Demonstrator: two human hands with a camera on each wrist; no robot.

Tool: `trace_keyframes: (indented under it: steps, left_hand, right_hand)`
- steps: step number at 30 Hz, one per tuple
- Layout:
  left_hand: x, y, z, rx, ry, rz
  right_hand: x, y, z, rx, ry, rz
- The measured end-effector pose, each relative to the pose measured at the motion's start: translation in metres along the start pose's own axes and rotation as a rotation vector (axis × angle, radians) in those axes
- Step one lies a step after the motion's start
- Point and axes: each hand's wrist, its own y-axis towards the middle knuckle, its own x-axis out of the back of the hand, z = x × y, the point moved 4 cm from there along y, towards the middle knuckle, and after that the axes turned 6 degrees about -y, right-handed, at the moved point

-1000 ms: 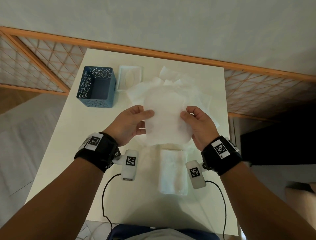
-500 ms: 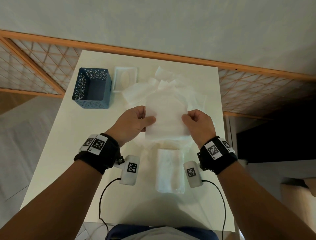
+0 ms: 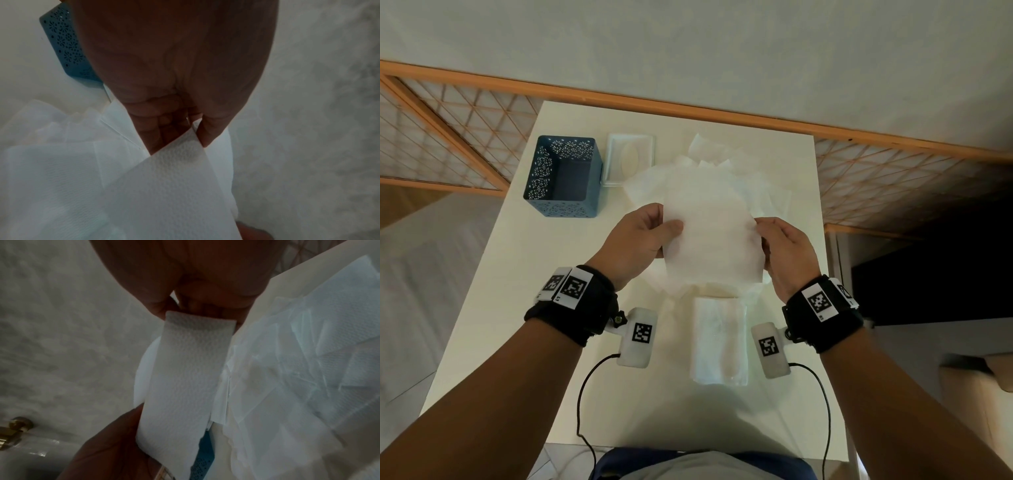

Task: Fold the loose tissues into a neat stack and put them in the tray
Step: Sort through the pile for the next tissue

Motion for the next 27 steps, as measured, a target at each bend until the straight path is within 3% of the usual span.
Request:
trace_keyframes:
  steps: [4,16,20,27]
  left_hand:
    - [-0.003,-0.003,-0.004,-0.019,0.014,0.032]
    - [0.000,-0.011,-0.023,-0.202,0.073,0.138]
    - [-0.001,-0.015,-0.029,-0.258,0.152,0.189]
    - [0.000,-0.016,-0.027,-0.239,0.236,0.126]
  right_hand:
    - [-0.004,-0.004,0.004,-0.002,0.101,0.101]
    - [-0.001,-0.010,0.008,0.051,0.314,0.187]
    - [0.003,-0.012,0.008,0.088,0.283,0.209]
    - [0.009,-0.012,0.005,0.115,0.202,0.208]
